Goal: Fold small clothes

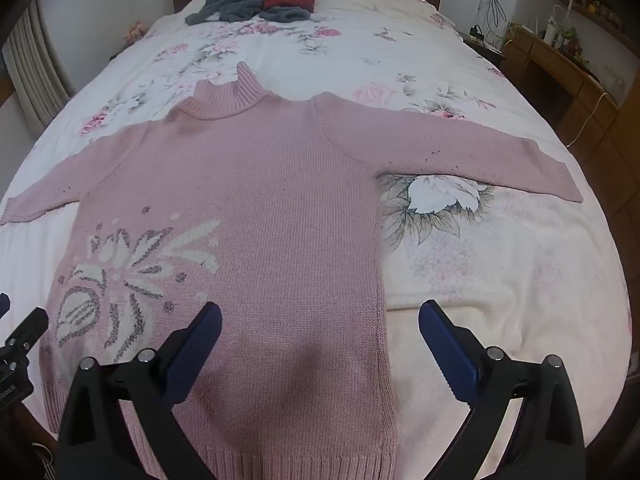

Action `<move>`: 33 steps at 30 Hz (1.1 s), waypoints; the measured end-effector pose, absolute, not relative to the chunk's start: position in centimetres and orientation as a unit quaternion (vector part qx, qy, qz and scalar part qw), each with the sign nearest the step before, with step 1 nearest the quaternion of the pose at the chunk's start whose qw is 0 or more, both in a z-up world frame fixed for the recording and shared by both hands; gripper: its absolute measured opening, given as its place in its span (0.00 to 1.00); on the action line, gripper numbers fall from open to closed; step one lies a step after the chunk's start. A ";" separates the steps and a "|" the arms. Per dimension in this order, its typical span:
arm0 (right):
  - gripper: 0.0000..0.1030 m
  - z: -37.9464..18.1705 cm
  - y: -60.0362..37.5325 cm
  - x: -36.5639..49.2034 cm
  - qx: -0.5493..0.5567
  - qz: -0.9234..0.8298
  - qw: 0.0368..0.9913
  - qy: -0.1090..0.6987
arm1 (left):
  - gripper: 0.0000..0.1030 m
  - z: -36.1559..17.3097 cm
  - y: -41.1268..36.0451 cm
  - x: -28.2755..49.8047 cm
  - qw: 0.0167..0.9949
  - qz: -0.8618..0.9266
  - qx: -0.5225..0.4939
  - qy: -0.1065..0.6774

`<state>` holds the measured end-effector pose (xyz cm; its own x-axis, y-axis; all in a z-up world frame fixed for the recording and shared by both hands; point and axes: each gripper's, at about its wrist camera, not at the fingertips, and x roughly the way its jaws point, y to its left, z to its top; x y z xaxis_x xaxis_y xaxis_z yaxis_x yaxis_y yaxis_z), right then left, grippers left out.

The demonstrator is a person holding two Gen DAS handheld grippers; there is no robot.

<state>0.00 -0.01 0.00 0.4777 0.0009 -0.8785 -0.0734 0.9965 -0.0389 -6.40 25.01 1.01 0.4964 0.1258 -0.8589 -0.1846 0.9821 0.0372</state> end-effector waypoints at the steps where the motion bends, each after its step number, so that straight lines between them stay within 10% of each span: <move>1: 0.96 0.0 0.0 0.0 -0.035 0.022 0.859 0.511 | 0.97 1.0 25.0 -6.4 0.865 0.090 -0.030 0.493; 33: 0.96 0.1 0.3 0.0 -0.034 0.024 0.860 0.509 | 0.97 1.1 25.1 -6.3 0.865 0.092 -0.028 0.492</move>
<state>0.02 0.27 0.13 0.4811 0.0058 -0.8766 -0.0757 0.9965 -0.0349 -6.26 25.07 1.13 0.4986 0.1318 -0.8568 -0.1861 0.9816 0.0427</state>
